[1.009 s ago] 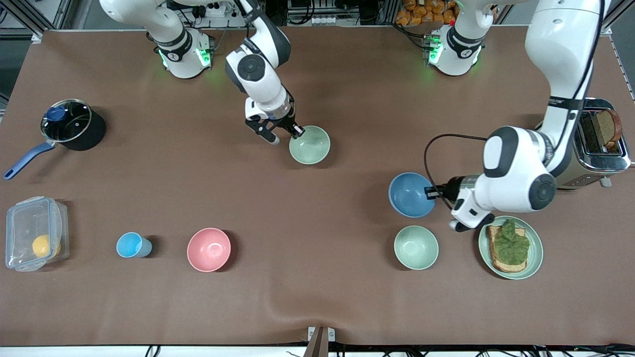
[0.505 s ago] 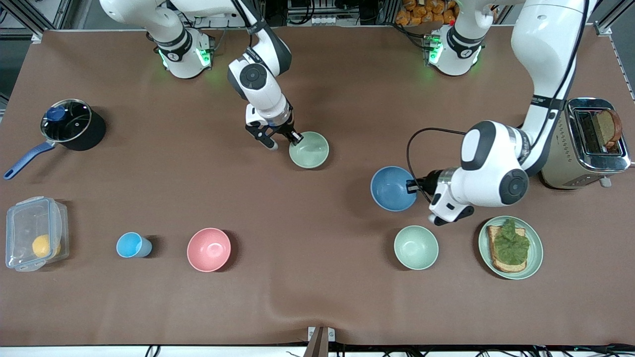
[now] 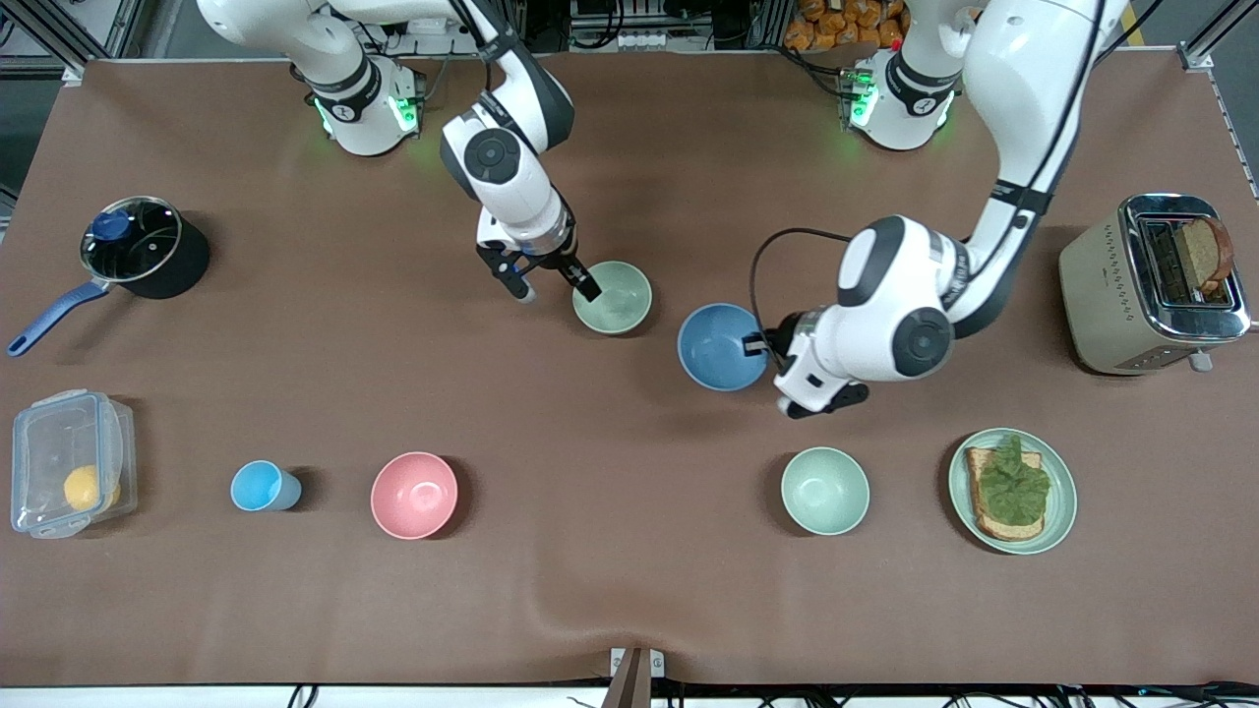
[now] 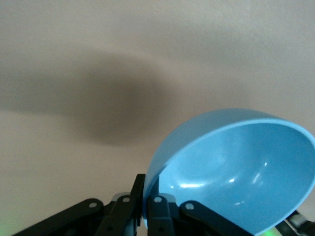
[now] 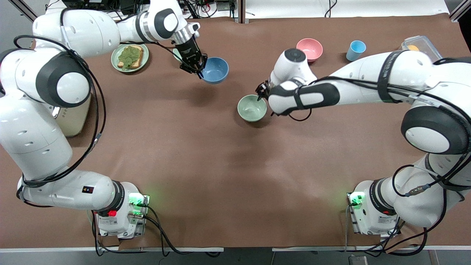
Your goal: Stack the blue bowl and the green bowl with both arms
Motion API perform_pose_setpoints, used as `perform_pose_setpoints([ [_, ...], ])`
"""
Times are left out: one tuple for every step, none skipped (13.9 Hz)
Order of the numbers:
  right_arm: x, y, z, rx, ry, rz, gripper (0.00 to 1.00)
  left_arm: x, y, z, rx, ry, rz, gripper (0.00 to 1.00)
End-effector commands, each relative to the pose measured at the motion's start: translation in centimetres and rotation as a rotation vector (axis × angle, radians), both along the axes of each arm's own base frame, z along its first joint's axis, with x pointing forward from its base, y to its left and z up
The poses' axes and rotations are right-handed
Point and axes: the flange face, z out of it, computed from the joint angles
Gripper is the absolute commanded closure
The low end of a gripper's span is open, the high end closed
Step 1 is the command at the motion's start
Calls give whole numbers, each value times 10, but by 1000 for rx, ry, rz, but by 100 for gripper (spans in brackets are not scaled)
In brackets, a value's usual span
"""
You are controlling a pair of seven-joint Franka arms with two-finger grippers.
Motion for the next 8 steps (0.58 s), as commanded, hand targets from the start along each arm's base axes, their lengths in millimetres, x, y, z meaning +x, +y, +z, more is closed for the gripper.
perform_pose_setpoints([
  [29, -28, 8, -14, 52, -99, 0, -12, -22, -7, -3, -13, 36, 100],
  [41, -44, 0, -20, 65, -137, 0, -11, -24, -5, -3, -22, 50, 100],
  [50, -59, -9, -20, 86, -181, 0, -12, -27, -4, -6, -22, 52, 100],
  [50, -60, -22, -2, 121, -223, 0, -14, -33, -3, -11, -31, 50, 100],
  [51, -61, -33, 25, 135, -260, 0, -19, -44, -4, -11, -35, 52, 100],
  [55, -66, -45, 43, 140, -275, 0, -24, -55, -6, -6, -34, 59, 100],
  [56, -70, -54, 59, 153, -271, 0, -28, -64, -9, -6, -37, 63, 100],
  [56, -72, -60, 96, 174, -280, 0, -33, -73, -12, -8, -32, 73, 100],
])
